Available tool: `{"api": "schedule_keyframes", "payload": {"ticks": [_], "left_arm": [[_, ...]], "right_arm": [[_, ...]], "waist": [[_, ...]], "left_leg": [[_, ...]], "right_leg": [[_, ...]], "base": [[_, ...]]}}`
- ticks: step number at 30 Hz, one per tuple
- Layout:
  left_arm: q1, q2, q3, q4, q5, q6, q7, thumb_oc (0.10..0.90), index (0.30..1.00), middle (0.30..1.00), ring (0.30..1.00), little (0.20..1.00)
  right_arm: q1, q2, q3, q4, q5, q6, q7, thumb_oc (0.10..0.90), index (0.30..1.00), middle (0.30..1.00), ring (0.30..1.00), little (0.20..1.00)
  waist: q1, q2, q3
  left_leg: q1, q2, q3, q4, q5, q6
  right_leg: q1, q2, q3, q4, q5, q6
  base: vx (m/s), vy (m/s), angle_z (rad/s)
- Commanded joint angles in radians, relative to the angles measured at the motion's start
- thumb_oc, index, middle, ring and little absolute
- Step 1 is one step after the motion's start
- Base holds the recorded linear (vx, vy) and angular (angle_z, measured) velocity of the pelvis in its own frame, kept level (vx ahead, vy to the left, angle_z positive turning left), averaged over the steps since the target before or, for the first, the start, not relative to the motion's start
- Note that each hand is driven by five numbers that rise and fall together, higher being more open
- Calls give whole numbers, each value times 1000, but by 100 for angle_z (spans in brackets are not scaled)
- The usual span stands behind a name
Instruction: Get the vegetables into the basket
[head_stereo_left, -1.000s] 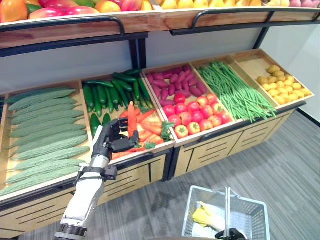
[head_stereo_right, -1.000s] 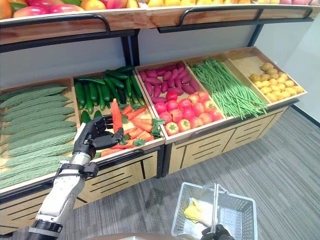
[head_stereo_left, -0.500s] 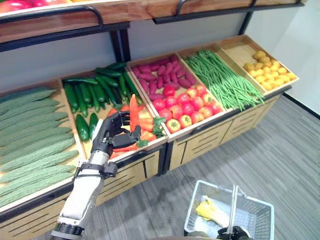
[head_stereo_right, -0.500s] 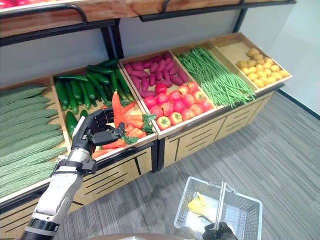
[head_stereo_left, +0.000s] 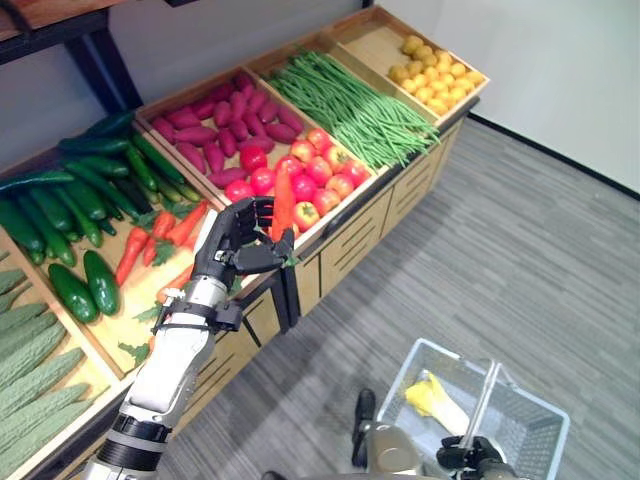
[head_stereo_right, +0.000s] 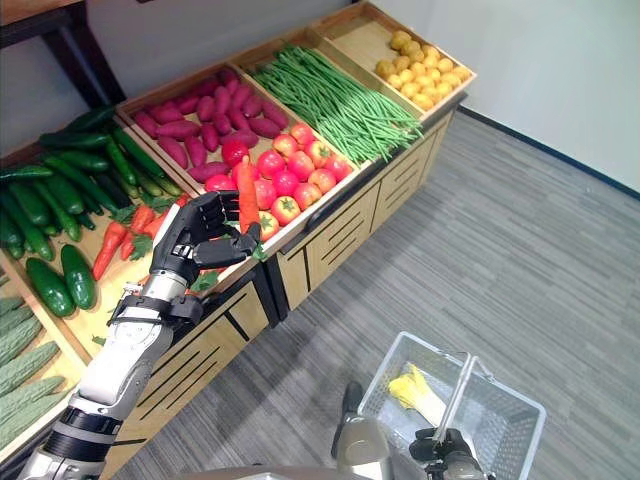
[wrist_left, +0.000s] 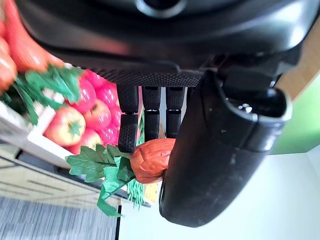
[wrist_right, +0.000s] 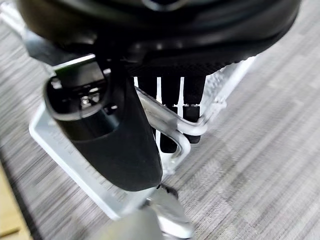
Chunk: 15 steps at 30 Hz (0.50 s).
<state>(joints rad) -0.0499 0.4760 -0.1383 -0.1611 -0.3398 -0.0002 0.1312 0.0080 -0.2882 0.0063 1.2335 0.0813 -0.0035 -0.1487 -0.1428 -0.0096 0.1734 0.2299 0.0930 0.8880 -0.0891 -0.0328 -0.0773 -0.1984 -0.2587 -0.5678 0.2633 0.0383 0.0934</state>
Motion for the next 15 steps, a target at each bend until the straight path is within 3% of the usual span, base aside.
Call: {"api": "schedule_keyframes", "payload": {"ticks": [1, 7, 9, 13, 15], "left_arm": [[-60, 20, 79, -123, 30, -98, 21, 400, 300, 300, 300, 300], [-55, 7, 73, -119, 30, -93, 20, 400, 300, 300, 300, 300], [-58, 5, 69, -114, 16, -92, 26, 400, 300, 300, 300, 300], [-62, 0, 69, -108, 11, -90, 32, 400, 300, 300, 300, 300], [-65, -8, 67, -106, 3, -95, 30, 400, 300, 300, 300, 300]], "right_arm": [[29, -22, 129, 36, -72, 14, 3, 400, 300, 300, 300, 300], [30, -24, 127, 33, -58, 13, -2, 400, 300, 300, 300, 300], [36, -29, 124, 32, -49, 11, -6, 400, 300, 300, 300, 300], [43, -41, 107, 34, -41, 11, -12, 400, 300, 300, 300, 300], [45, -52, 97, 36, -40, 9, -13, 400, 300, 300, 300, 300]], "waist": [[12, -9, -65], [3, -15, -68], [0, -6, -72], [-3, 10, -74], [-1, 19, -65]], "left_leg": [[-15, -27, -134, 9, -3, 41], [2, -3, -119, 41, -11, 18], [0, 35, -108, 42, 19, -8], [-3, 57, -109, 35, 41, -28], [-20, 82, -111, 87, 48, -51]], "right_leg": [[48, -46, 14, 7, 103, 108], [79, 9, 52, -88, 68, 81], [104, 40, 52, -126, 52, 68], [109, 65, 58, -136, 29, 53], [120, 80, 56, -152, 13, 40]], "base": [[50, -21, -91], [58, -144, -59], [54, -154, -15], [74, -117, -12], [90, -142, -14]]}}
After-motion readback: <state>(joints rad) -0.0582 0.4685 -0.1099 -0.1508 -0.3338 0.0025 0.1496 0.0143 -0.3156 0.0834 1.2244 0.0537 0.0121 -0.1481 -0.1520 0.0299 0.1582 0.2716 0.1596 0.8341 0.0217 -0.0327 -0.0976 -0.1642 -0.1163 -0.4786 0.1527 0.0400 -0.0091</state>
